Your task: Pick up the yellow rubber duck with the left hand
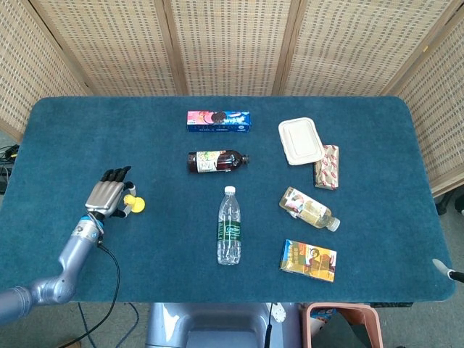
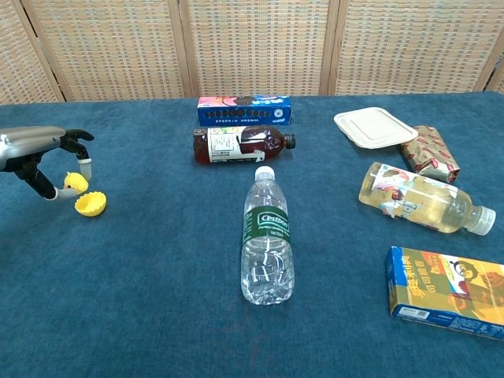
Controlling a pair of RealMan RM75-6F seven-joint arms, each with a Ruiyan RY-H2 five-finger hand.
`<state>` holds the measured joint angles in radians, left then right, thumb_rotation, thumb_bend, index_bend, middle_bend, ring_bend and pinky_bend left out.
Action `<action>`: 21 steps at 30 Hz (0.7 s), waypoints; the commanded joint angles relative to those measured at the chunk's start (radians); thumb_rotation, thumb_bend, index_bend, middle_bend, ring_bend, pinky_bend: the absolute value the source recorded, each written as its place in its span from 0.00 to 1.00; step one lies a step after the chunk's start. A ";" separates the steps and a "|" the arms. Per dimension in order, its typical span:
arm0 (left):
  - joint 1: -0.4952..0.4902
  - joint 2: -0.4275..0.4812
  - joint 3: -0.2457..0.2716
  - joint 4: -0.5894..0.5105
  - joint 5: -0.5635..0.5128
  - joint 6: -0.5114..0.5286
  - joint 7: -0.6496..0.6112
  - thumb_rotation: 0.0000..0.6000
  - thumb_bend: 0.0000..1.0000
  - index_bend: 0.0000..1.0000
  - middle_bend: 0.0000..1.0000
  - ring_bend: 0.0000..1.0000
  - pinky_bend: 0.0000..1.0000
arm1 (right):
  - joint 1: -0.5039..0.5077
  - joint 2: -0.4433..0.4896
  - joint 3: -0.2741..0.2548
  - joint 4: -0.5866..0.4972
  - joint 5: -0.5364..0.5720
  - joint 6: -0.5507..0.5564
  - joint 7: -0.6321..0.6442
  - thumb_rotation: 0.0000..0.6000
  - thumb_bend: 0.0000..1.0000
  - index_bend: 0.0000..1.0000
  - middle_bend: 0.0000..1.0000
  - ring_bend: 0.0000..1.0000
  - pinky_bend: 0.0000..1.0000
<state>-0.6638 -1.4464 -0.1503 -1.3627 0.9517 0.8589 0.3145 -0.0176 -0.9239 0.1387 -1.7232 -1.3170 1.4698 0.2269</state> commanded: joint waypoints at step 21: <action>-0.021 -0.028 0.007 0.026 -0.049 -0.034 0.012 1.00 0.03 0.01 0.00 0.00 0.00 | 0.002 0.000 0.001 0.007 0.004 -0.010 0.008 1.00 0.00 0.00 0.00 0.00 0.00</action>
<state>-0.6838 -1.4820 -0.1409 -1.3280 0.9084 0.8312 0.3314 -0.0155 -0.9239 0.1397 -1.7165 -1.3128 1.4595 0.2352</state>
